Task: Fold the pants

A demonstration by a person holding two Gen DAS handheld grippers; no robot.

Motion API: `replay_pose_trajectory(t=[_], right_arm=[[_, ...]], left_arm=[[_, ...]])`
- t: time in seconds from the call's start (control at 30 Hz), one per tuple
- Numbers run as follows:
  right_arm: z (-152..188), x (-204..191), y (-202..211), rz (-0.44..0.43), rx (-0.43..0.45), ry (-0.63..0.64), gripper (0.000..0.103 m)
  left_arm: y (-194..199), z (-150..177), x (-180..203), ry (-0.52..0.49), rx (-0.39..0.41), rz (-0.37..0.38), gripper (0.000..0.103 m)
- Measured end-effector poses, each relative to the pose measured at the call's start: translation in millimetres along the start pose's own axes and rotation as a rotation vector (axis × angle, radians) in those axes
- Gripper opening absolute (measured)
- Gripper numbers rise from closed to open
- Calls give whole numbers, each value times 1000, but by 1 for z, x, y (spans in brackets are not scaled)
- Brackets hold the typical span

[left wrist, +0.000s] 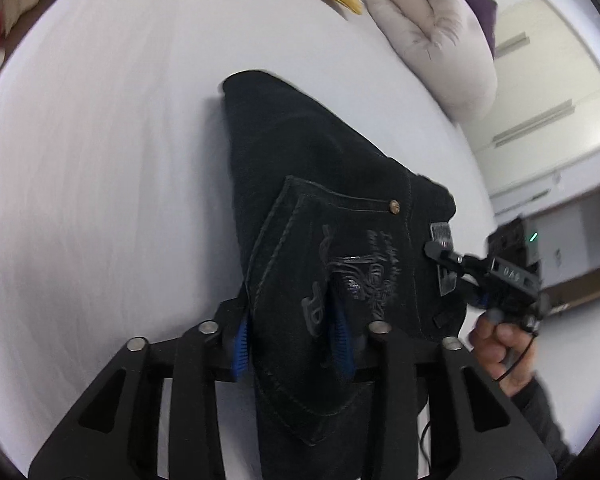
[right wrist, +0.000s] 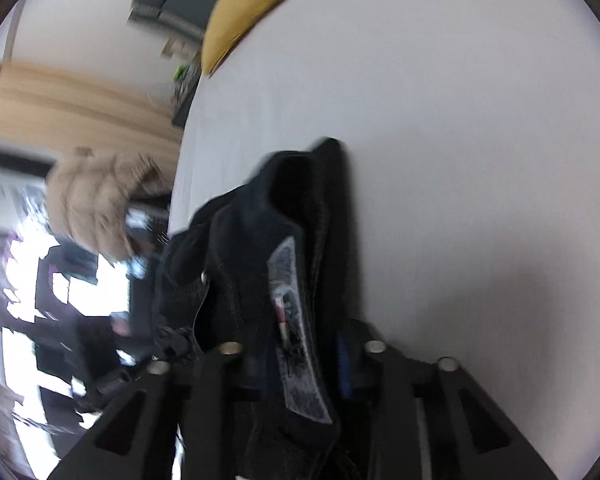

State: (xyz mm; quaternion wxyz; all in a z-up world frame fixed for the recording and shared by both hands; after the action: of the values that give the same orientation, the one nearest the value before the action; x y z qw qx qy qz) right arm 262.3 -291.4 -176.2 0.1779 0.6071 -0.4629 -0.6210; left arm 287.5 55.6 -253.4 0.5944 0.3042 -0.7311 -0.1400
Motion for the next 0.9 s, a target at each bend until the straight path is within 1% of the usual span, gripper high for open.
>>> replay_pose_trajectory(t=[0.03, 0.07, 0.1, 0.13, 0.17, 0.2, 0.23, 0.27, 0.3, 0.33, 0.37, 0.4, 0.43, 0.47, 0.5, 0.53, 0.57, 0.6, 0.63, 0.7, 0.77, 0.8, 0.9], right_arm=[[1, 8, -2, -49, 1, -23, 31], [2, 12, -2, -79, 2, -33, 31], [5, 13, -1, -96, 2, -36, 34], [7, 12, 2, -101, 2, -39, 38], [10, 12, 7, -89, 8, -41, 40], [12, 12, 15, -69, 26, -44, 47], [16, 11, 26, -43, 60, -41, 56], [20, 11, 39, -20, 102, -34, 59], [25, 10, 52, 1, 140, -23, 60], [33, 6, 69, 40, 188, -3, 60], [37, 1, 79, 79, 225, 14, 60], [43, -7, 94, 120, 277, 40, 60], [54, -19, 117, 160, 355, 84, 60], [57, -30, 131, 186, 409, 113, 60], [64, -42, 150, 212, 475, 147, 66], [77, -54, 171, 233, 551, 182, 75], [88, -66, 192, 247, 630, 211, 82], [99, -77, 211, 260, 704, 230, 95], [114, -87, 231, 271, 786, 247, 103], [140, -103, 266, 272, 927, 275, 103], [162, -116, 297, 261, 1020, 294, 103], [171, -122, 311, 257, 1051, 298, 103], [200, -135, 352, 244, 1165, 291, 103]], left_arm=[[-1, -1, -6, 15, 9, 21, 39], [0, 0, -7, 24, 16, 38, 41], [1, -3, -6, 22, 25, 37, 44], [3, -8, -8, 14, 36, 20, 49], [12, -6, -2, -8, 64, -18, 51], [18, -4, 3, -31, 96, -41, 53], [30, 0, 13, -68, 138, -62, 57], [44, 2, 22, -106, 173, -86, 61], [56, 7, 42, -165, 223, -140, 69], [71, 16, 64, -238, 285, -213, 76], [86, 26, 79, -309, 349, -266, 79], [102, 42, 105, -391, 426, -313, 87], [112, 54, 127, -449, 486, -355, 99], [119, 69, 152, -509, 548, -402, 103], [132, 90, 177, -585, 619, -440, 103], [141, 105, 197, -651, 665, -458, 103], [150, 121, 215, -717, 704, -476, 103], [159, 135, 237, -788, 752, -511, 103], [164, 149, 253, -828, 787, -554, 103], [176, 169, 277, -825, 816, -637, 103], [187, 183, 294, -780, 817, -695, 103], [191, 191, 303, -778, 813, -699, 103], [204, 212, 322, -816, 824, -691, 103]])
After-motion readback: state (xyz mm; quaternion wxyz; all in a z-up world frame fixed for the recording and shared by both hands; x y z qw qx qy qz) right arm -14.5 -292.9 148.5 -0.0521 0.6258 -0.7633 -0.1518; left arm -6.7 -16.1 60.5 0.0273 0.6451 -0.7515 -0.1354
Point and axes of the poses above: each gripper's, at about its wrist camera, not at the fingertips, and y roughly against the way its jaws point, x to its right, z to its underside, the point moved 1 cm from there along -y, roughly the way its jaws point, and after that the axes turned 12 degrees about z, right-handed, at the moved point
